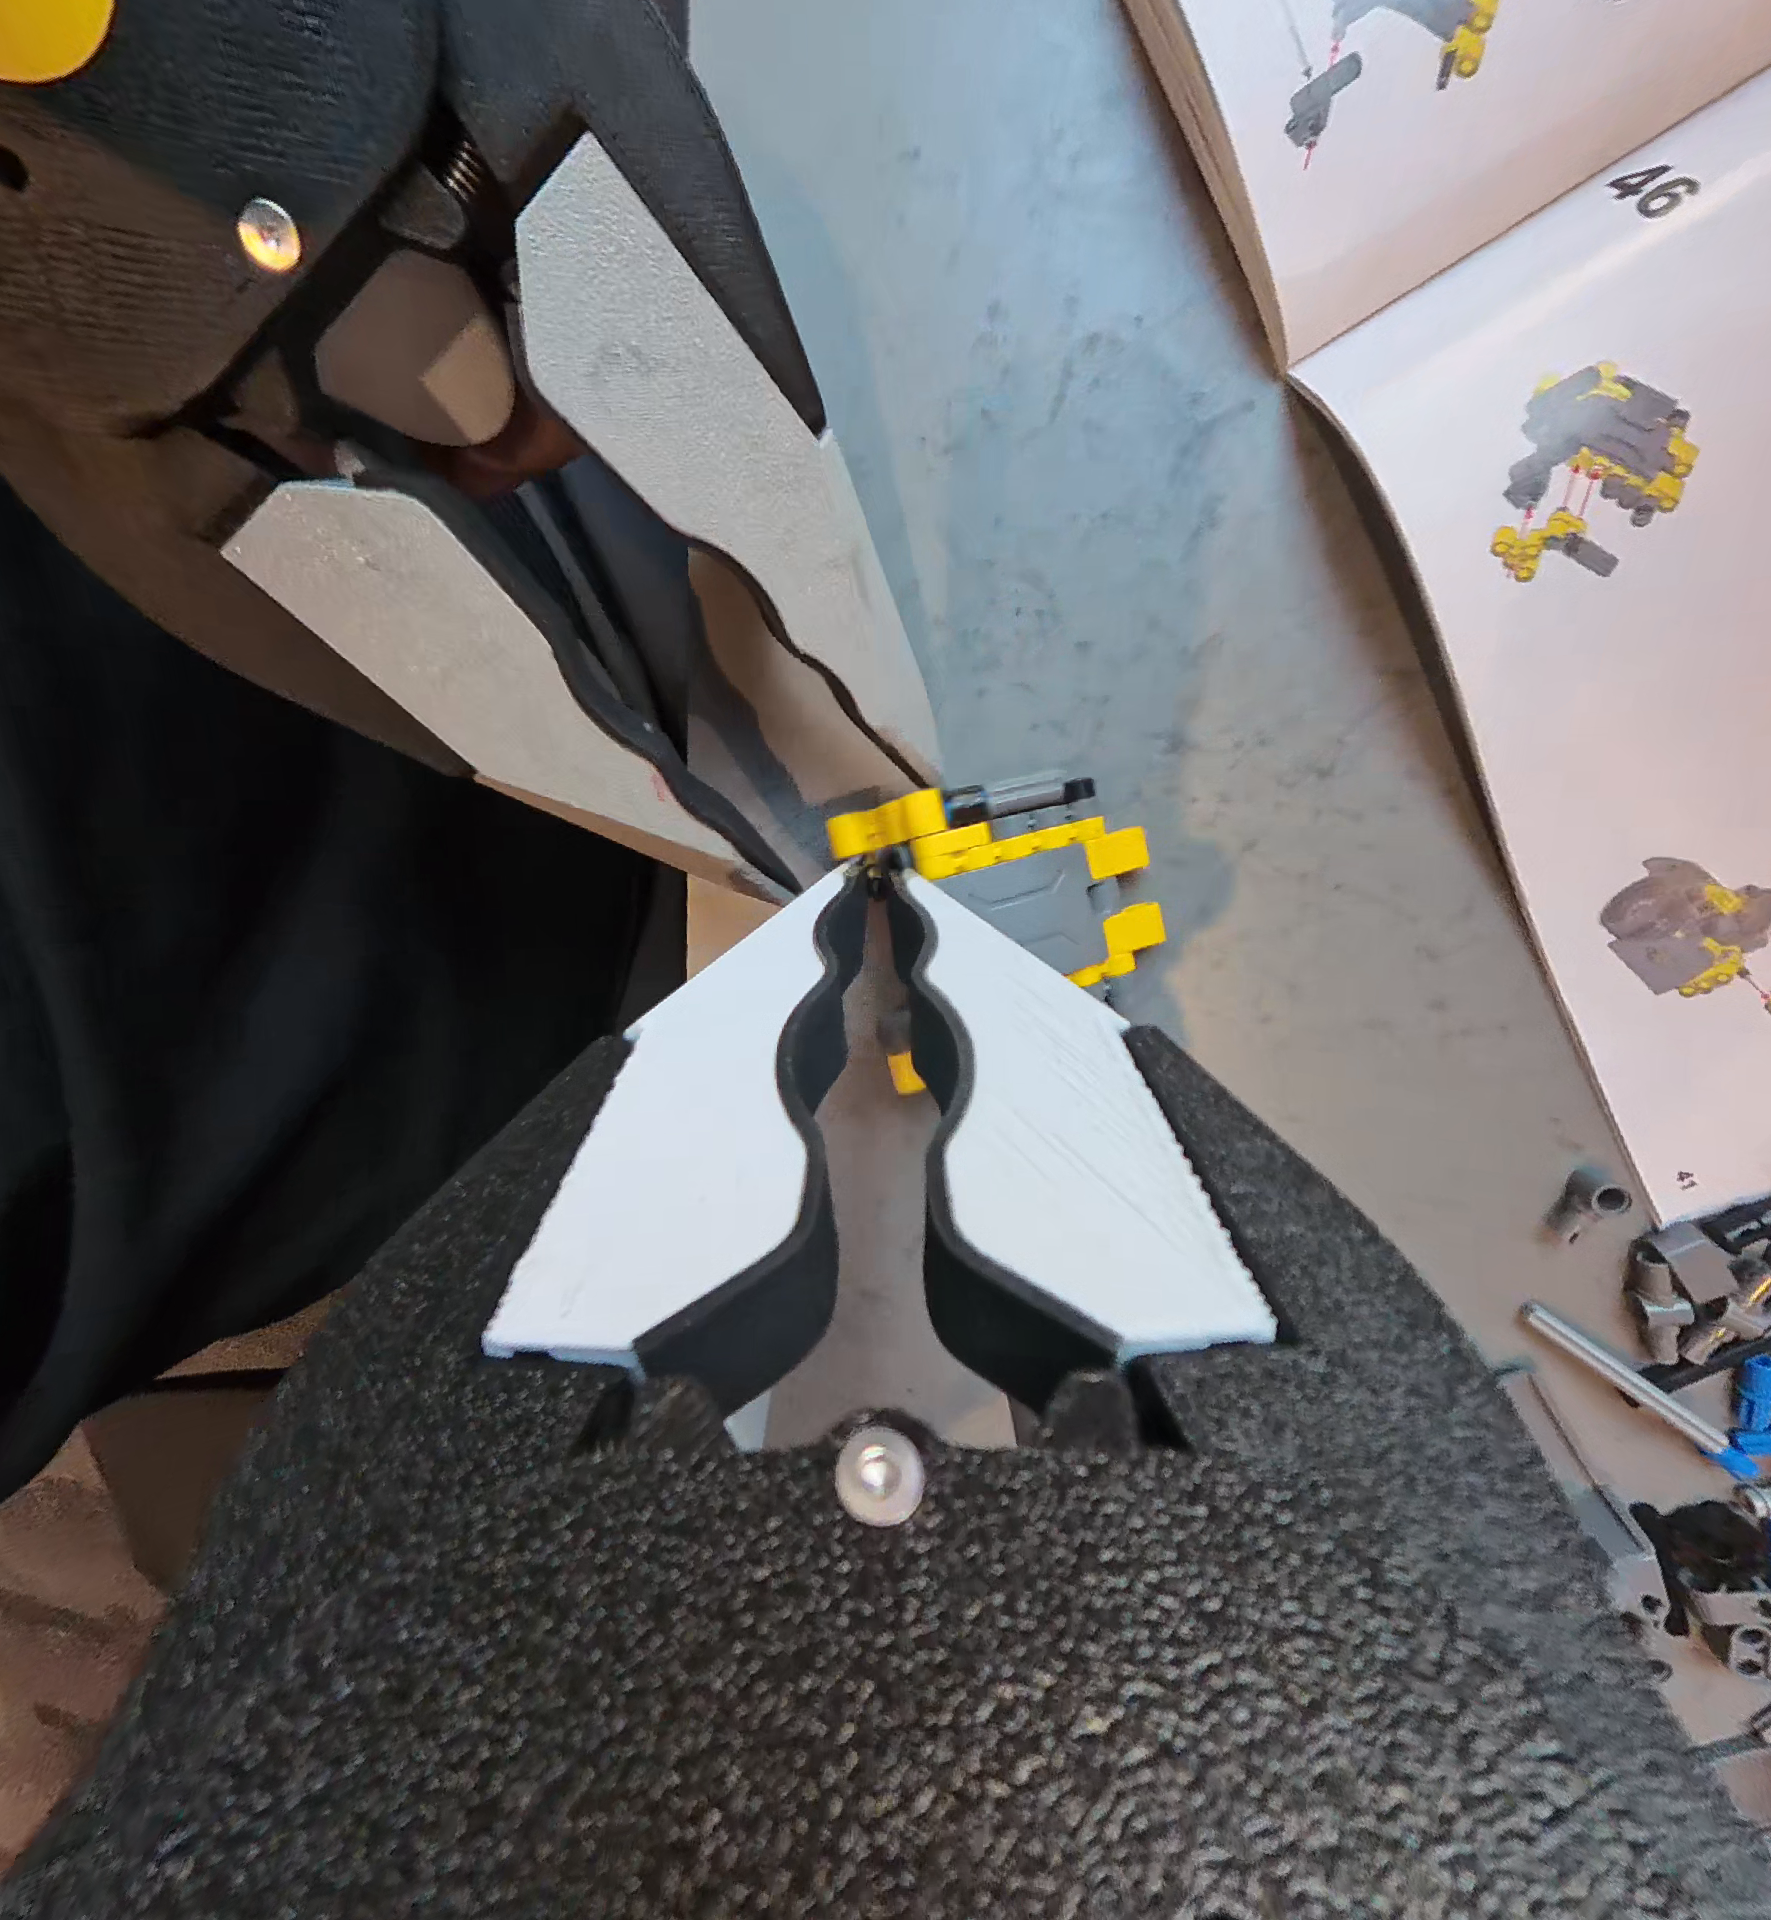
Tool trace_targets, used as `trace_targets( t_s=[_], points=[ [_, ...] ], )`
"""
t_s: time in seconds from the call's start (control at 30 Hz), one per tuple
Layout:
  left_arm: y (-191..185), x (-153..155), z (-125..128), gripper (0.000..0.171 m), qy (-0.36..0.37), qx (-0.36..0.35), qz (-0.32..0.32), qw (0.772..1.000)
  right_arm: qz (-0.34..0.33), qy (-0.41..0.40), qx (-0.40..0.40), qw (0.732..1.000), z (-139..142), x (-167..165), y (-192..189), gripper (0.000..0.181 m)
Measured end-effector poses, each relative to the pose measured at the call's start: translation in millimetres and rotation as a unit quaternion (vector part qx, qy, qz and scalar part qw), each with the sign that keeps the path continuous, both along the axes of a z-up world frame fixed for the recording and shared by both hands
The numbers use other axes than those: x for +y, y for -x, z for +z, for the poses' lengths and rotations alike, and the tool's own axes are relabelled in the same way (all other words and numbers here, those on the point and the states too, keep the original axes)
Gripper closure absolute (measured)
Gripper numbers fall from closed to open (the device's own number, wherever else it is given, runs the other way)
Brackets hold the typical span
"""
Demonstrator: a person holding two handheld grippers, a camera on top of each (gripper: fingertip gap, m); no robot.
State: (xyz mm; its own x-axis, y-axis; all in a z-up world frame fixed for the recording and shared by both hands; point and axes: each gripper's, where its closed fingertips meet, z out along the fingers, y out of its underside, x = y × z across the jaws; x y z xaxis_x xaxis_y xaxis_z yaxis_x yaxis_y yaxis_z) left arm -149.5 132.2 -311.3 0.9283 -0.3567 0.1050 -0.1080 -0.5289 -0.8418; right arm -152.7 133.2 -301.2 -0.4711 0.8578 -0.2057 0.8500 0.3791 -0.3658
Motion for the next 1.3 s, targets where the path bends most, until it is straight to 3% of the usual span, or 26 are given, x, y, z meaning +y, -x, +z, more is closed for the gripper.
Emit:
trace_targets(
  t_s=[0.17,0.53,0.9,1.3],
  points=[
    [1.5,4.1,-2.7,0.150,-0.023,0.060,0.004,0.998,0.006,-0.004,-0.001,1.000,-1.1,-1.9,0.9,0.179],
    [11.3,4.4,-4.5,0.151,-0.029,0.083,-0.023,0.996,0.007,-0.019,0.018,1.000,-2.8,-3.3,5.3,0.179],
    [4.6,3.3,-2.7,0.151,-0.053,0.087,-0.056,0.993,0.104,-0.076,-0.053,0.990,1.6,-5.2,3.0,0.179],
    [4.6,1.7,-2.7,0.151,-0.058,0.089,-0.068,0.992,0.181,-0.113,-0.054,0.975,-1.1,-7.4,1.8,0.179]
  ],
)
